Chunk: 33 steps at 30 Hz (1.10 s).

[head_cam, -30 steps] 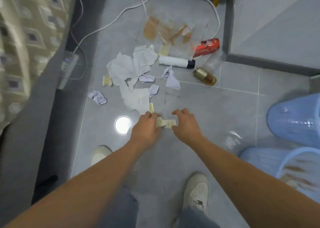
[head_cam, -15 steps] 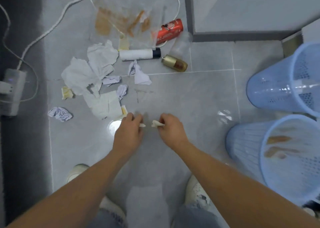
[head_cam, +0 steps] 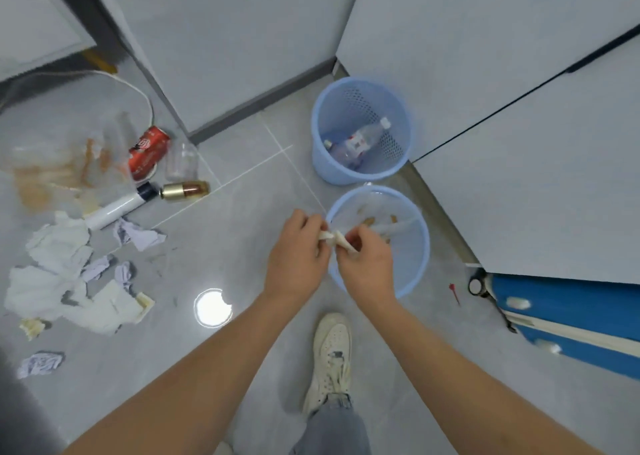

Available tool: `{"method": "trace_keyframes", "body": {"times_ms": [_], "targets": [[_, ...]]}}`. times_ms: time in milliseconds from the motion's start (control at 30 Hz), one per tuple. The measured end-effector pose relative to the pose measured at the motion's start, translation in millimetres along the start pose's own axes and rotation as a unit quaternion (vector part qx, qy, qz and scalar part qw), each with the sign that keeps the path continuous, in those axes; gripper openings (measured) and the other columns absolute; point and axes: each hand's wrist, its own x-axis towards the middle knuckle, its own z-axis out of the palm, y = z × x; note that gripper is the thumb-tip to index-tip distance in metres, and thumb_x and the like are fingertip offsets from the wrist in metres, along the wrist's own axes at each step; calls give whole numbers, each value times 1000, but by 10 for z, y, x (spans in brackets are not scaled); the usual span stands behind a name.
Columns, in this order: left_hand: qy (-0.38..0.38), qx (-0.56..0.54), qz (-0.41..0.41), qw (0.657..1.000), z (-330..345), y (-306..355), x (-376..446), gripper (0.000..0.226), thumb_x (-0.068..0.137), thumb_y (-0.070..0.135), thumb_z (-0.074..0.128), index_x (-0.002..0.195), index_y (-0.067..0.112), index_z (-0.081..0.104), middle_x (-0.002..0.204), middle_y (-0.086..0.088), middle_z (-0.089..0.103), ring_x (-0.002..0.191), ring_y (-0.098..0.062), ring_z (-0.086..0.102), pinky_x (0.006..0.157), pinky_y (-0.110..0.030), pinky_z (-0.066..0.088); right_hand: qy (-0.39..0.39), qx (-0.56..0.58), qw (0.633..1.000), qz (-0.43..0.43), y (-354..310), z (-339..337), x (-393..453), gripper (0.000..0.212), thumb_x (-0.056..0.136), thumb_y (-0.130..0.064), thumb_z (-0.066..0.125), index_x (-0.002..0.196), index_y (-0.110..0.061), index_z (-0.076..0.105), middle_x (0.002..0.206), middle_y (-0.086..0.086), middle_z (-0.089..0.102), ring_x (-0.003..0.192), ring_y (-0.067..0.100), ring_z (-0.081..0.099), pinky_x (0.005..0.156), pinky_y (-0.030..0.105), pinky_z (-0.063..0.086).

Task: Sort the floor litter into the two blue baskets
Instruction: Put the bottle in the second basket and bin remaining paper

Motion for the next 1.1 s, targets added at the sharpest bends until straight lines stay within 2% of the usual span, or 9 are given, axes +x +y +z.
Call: {"method": "trace_keyframes", "body": {"times_ms": [200,267,333,433,600,767,933,1100], "targets": [[-62,17,28,998,517,238,236,14,90,19,62,104,19,61,105,0,50,98,-23,55,74,-41,51,11,-29,999,35,422,-244,236,13,87,-17,70,77,-20,61,72,-7,63,69,11,60,65,33,49],[-100,49,9,994,600,202,288,29,89,26,67,117,21,63,113,-2,54,109,-24,53,83,-41,52,-6,-33,999,35,524,-250,267,12,84,-15,73,80,-19,63,78,-7,63,73,8,59,66,29,48],[-120,69,-11,990,599,152,317,46,86,32,72,130,23,61,122,-3,54,119,-23,48,91,-39,52,-20,-65,997,35,577,-260,251,20,80,-15,77,94,-21,64,93,-8,61,83,8,57,74,25,48],[-107,66,-9,992,485,59,257,48,86,31,71,132,22,59,123,-3,54,119,-22,47,87,-36,52,-21,-76,996,30,581,-251,206,33,78,-12,76,105,-24,62,105,-8,57,95,11,57,83,25,48],[-58,48,-23,997,102,-222,-33,37,91,30,66,127,24,61,116,1,54,111,-19,49,80,-33,51,-34,-93,995,-29,209,-23,94,24,80,-14,72,98,-25,60,96,-9,58,87,13,57,75,31,51],[7,58,-75,995,-524,-871,-413,34,95,33,60,128,25,59,119,3,54,114,-18,50,84,-37,54,-105,-65,987,-102,-483,693,-113,26,77,-7,70,95,-24,61,89,-6,60,78,10,57,73,25,45],[63,74,-152,984,-1116,-1859,-937,33,95,31,59,127,24,60,117,2,54,114,-19,51,82,-38,54,-195,-73,962,-177,-1003,1797,-529,22,79,-10,71,95,-22,62,91,-6,58,75,11,57,73,29,50],[97,83,-228,965,-1386,-2908,-1628,31,94,30,61,124,23,61,113,1,55,109,-20,52,78,-39,54,-288,-118,930,-196,-1091,2946,-1022,20,82,-17,71,101,-20,65,96,-4,59,78,16,61,77,37,54]]}}
